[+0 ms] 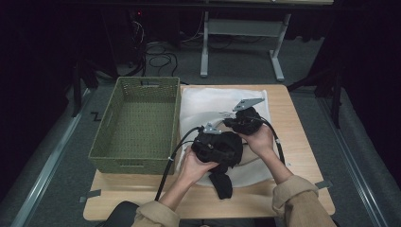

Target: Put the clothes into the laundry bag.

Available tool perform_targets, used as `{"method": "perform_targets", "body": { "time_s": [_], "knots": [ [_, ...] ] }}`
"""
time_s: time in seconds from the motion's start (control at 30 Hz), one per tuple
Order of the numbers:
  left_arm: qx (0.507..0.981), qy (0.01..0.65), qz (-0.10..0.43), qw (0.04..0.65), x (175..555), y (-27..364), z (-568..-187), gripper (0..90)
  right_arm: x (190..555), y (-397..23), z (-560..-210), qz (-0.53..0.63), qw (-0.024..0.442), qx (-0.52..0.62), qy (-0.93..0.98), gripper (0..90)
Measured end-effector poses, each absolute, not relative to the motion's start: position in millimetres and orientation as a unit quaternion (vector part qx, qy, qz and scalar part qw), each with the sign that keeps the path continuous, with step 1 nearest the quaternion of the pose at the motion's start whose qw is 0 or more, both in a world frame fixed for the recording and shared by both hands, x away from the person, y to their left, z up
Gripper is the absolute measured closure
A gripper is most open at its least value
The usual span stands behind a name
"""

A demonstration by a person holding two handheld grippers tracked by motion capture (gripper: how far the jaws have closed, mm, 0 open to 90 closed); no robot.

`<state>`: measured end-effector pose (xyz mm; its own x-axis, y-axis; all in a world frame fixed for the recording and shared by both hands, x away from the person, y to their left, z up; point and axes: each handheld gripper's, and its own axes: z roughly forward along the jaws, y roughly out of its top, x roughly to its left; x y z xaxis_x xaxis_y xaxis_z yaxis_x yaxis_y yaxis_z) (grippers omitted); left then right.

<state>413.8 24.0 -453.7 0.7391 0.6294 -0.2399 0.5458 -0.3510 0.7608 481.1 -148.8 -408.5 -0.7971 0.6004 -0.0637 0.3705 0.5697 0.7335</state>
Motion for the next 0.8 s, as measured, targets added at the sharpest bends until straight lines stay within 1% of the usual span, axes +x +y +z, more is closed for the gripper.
{"method": "perform_targets", "body": {
  "time_s": [0.13,0.2,0.43,0.47,0.53,0.7,0.8],
  "knots": [
    [0.826,0.357,0.058,0.431,409.3,26.0,-455.4,15.2,481.4,-148.6,-407.9,0.373,0.156,0.276,0.872,88.6],
    [0.827,0.358,0.053,0.43,407.1,27.8,-459.0,15.5,481.0,-149.4,-407.3,0.373,0.156,0.277,0.871,88.6],
    [0.823,0.365,0.049,0.433,398.1,37.9,-470.8,20.7,481.9,-149.6,-408.2,0.368,0.154,0.275,0.875,88.4],
    [0.82,0.368,0.047,0.435,397.3,39.0,-472.3,22.7,482.5,-149.2,-408.5,0.367,0.156,0.274,0.875,88.4],
    [0.816,0.366,0.056,0.444,393.4,41.6,-477.0,30.6,482.0,-147.7,-408.1,0.369,0.153,0.28,0.873,88.4],
    [0.822,0.356,0.055,0.441,392.5,37.1,-481.1,39.5,481.8,-145.2,-408.3,0.368,0.152,0.274,0.875,88.7],
    [0.827,0.355,0.049,0.433,396.5,31.5,-483.9,43.1,482.1,-145.6,-407.3,0.367,0.152,0.272,0.877,88.7]
  ]
}}
